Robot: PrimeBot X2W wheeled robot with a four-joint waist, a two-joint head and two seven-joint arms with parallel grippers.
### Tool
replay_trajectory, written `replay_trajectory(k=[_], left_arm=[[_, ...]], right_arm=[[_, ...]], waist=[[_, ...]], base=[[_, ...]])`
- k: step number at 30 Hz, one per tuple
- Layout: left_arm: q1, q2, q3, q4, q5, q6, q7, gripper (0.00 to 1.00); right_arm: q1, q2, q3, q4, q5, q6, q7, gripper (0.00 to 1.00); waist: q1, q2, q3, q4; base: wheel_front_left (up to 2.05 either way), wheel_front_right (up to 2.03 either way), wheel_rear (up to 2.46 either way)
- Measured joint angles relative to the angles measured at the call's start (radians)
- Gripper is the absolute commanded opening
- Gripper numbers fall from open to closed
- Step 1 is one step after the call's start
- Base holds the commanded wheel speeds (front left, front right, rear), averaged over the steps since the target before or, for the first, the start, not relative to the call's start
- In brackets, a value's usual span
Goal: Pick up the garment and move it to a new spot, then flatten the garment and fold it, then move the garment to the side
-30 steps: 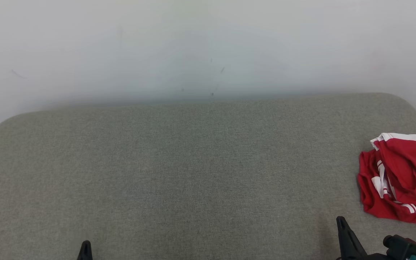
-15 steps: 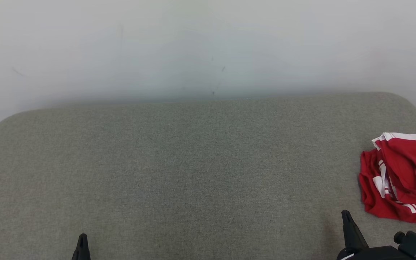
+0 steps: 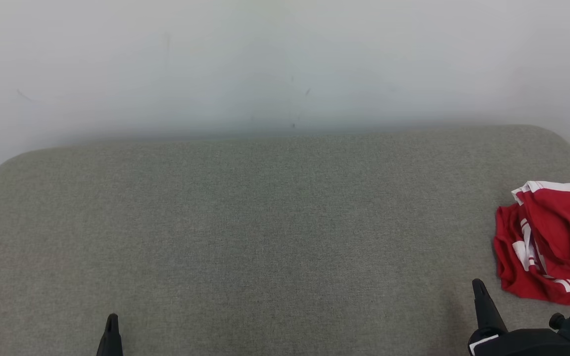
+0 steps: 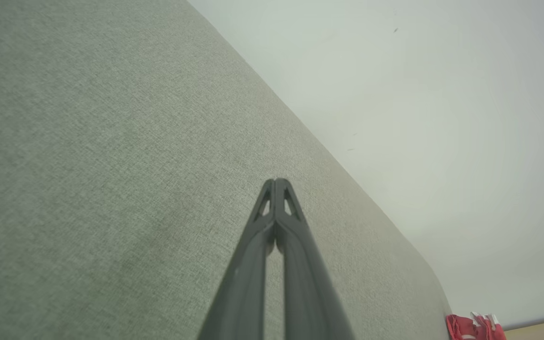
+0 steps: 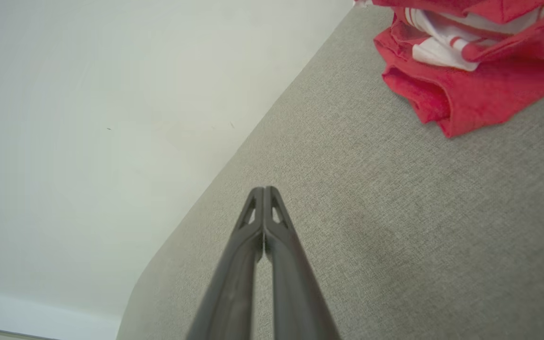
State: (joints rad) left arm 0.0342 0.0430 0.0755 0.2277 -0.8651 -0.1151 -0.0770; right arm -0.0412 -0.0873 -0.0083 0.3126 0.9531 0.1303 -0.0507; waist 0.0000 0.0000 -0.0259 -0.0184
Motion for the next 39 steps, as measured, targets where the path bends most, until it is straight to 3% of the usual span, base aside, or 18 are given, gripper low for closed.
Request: replay_trajectory(k=[39], left_arm=[[-0.078, 0.002, 0.022, 0.010, -0.412, -0.008, 0.105, 0.00]], right_arm=[[-0.038, 0.019, -0.059, -0.038, 0.364, 0.000, 0.094, 0.00]], waist=[[0.0000, 0.0000, 0.014, 0.009]], base=[[0.00, 0.00, 0.00]])
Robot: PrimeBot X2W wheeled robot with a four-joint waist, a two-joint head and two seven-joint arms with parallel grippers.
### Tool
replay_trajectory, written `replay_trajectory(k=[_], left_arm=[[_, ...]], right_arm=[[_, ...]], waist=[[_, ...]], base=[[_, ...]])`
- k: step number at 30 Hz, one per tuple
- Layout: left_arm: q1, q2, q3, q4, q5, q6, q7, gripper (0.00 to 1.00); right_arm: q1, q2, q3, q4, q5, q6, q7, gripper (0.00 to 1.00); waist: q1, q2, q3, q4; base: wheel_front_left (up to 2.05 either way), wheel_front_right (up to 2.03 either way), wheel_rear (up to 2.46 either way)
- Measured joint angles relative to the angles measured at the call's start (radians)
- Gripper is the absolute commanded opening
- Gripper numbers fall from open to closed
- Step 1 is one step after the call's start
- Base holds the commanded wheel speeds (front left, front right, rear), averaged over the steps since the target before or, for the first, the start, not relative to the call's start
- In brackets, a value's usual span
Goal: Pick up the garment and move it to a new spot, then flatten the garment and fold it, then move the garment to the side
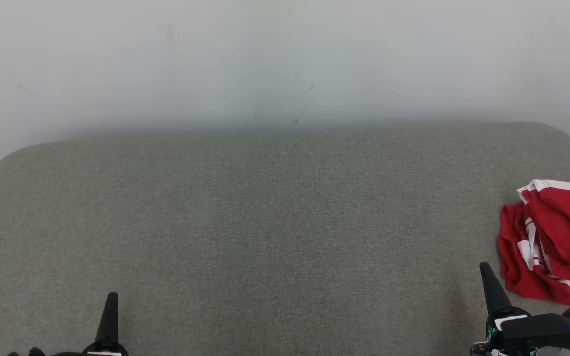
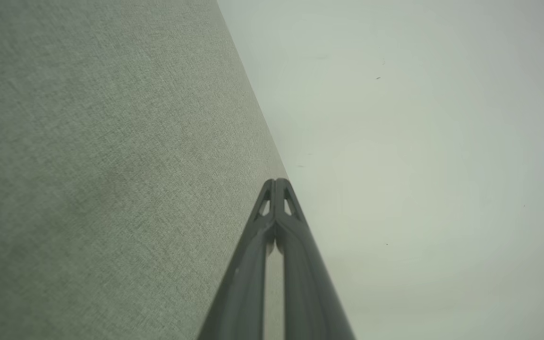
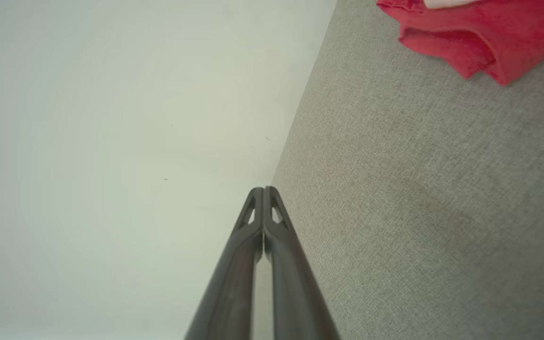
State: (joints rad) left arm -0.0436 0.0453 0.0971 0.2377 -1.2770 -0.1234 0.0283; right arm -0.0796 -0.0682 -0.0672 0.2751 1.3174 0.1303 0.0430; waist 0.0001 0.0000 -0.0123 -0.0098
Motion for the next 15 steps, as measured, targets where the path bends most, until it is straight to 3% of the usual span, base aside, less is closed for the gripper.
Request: replay_trajectory(k=[15], left_arm=[[-0.022, 0.001, 0.006, 0.002, -0.135, -0.001, 0.035, 0.00]], right_arm=[[-0.005, 0.007, -0.019, -0.009, 0.118, 0.000, 0.028, 0.00]], waist=[[0.0000, 0.0000, 0.006, 0.004]], base=[[0.00, 0.00, 0.00]])
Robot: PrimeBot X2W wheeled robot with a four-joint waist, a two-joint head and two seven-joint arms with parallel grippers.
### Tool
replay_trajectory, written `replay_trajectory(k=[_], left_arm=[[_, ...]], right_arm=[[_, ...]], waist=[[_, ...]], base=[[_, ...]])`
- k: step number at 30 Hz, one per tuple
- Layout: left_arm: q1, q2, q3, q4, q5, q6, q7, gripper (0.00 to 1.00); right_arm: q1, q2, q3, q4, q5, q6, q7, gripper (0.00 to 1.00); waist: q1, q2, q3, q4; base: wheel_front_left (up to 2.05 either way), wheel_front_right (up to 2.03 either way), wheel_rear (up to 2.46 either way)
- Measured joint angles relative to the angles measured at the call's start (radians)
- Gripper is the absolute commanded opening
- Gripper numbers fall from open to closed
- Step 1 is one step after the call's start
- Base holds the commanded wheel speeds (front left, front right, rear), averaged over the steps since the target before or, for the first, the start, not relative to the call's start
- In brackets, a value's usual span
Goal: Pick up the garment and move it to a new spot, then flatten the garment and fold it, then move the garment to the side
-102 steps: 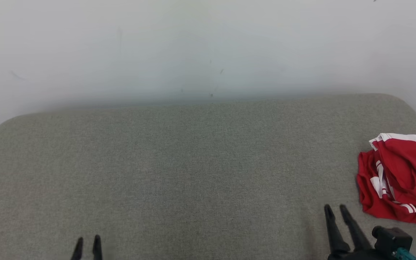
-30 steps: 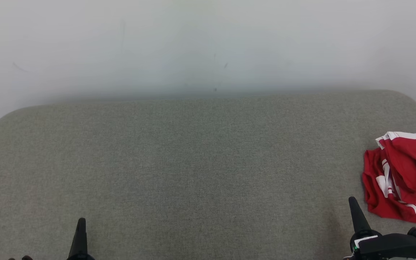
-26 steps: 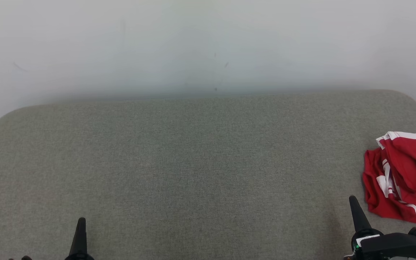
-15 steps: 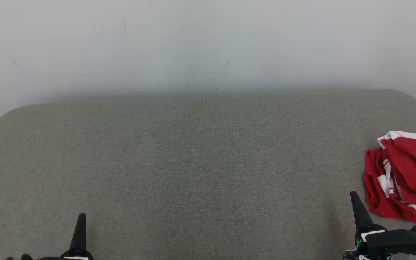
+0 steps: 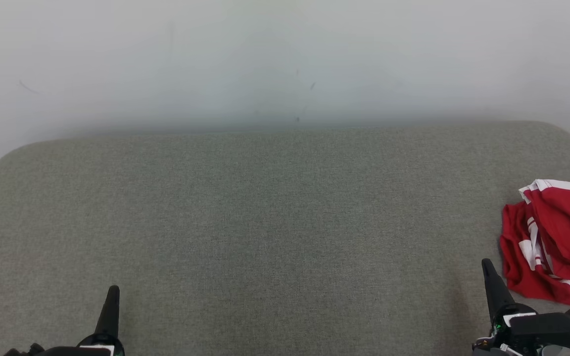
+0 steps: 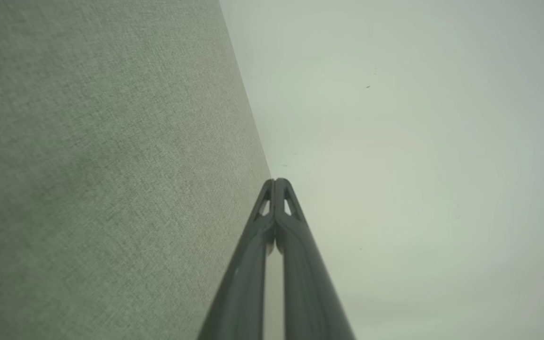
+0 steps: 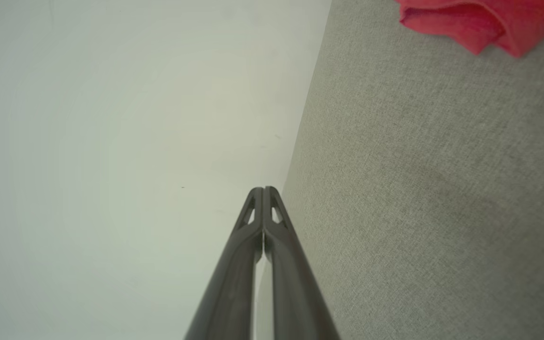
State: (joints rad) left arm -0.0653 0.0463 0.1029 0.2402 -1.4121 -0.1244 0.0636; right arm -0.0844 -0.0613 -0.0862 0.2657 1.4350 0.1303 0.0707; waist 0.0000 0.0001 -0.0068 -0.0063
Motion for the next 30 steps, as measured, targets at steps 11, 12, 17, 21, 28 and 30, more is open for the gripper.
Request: replay_trajectory(k=[11, 12, 17, 21, 28, 30], left_arm=[[-0.018, 0.000, 0.004, 0.002, -0.078, 0.000, 0.020, 0.00], [-0.019, 0.000, 0.004, 0.002, -0.086, 0.000, 0.023, 0.00], [-0.023, 0.001, 0.006, 0.003, -0.123, 0.000, 0.031, 0.00], [-0.026, 0.001, 0.007, 0.004, -0.147, -0.004, 0.037, 0.00], [-0.038, 0.001, 0.009, 0.005, -0.188, -0.005, 0.048, 0.00], [-0.038, 0.001, 0.010, 0.005, -0.198, -0.005, 0.052, 0.00]], right_arm=[[-0.014, 0.005, -0.011, -0.010, 0.071, 0.000, 0.017, 0.00], [-0.015, 0.005, -0.012, -0.011, 0.078, 0.000, 0.018, 0.00], [-0.016, 0.007, -0.017, -0.013, 0.107, 0.000, 0.027, 0.00], [-0.017, 0.008, -0.021, -0.016, 0.132, 0.000, 0.034, 0.00], [-0.019, 0.009, -0.026, -0.019, 0.164, 0.000, 0.043, 0.00], [-0.019, 0.010, -0.028, -0.021, 0.177, 0.000, 0.044, 0.00]], waist=[[0.0000, 0.0000, 0.004, 0.002], [0.0000, 0.0000, 0.004, 0.003], [0.0000, 0.0000, 0.006, 0.004], [0.0000, 0.0000, 0.007, 0.005], [0.0000, 0.0000, 0.009, 0.006], [0.0000, -0.0001, 0.010, 0.006]], base=[[0.00, 0.00, 0.00], [0.00, 0.00, 0.00], [0.00, 0.00, 0.00], [0.00, 0.00, 0.00], [0.00, 0.00, 0.00], [0.00, 0.00, 0.00]])
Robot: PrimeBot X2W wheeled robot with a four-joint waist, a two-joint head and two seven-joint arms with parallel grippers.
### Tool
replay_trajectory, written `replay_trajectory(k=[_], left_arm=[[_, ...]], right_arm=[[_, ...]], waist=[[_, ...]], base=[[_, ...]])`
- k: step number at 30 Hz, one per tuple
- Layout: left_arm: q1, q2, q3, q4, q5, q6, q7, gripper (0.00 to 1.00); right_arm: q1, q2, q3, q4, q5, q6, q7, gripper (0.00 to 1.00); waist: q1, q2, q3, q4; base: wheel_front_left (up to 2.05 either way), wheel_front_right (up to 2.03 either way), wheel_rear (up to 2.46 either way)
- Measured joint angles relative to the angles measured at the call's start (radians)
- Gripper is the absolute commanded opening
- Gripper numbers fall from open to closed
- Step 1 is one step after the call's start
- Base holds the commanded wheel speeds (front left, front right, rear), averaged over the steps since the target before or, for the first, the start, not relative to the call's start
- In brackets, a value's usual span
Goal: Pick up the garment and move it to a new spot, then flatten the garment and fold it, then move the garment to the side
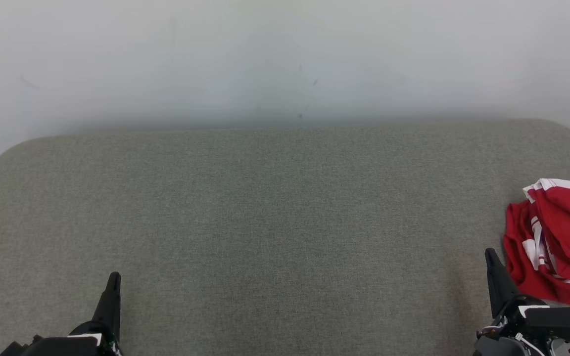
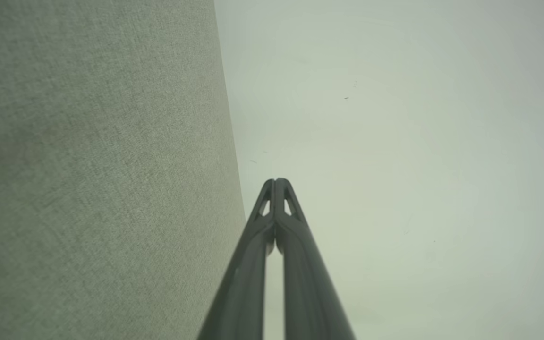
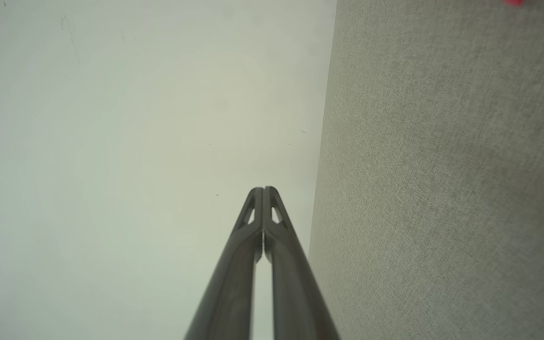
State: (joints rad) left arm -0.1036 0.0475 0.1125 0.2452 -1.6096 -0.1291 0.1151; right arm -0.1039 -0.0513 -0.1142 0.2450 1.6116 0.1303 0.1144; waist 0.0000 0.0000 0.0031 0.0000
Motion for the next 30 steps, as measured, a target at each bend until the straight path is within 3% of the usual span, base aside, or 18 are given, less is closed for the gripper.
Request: replay_trajectory(k=[30], left_arm=[[-0.001, 0.000, 0.000, 0.000, -0.001, 0.000, 0.001, 0.00]], right_arm=[[0.000, 0.001, -0.001, 0.000, 0.000, 0.000, 0.000, 0.00]], waist=[[0.0000, 0.0000, 0.000, 0.000]], base=[[0.00, 0.00, 0.00]])
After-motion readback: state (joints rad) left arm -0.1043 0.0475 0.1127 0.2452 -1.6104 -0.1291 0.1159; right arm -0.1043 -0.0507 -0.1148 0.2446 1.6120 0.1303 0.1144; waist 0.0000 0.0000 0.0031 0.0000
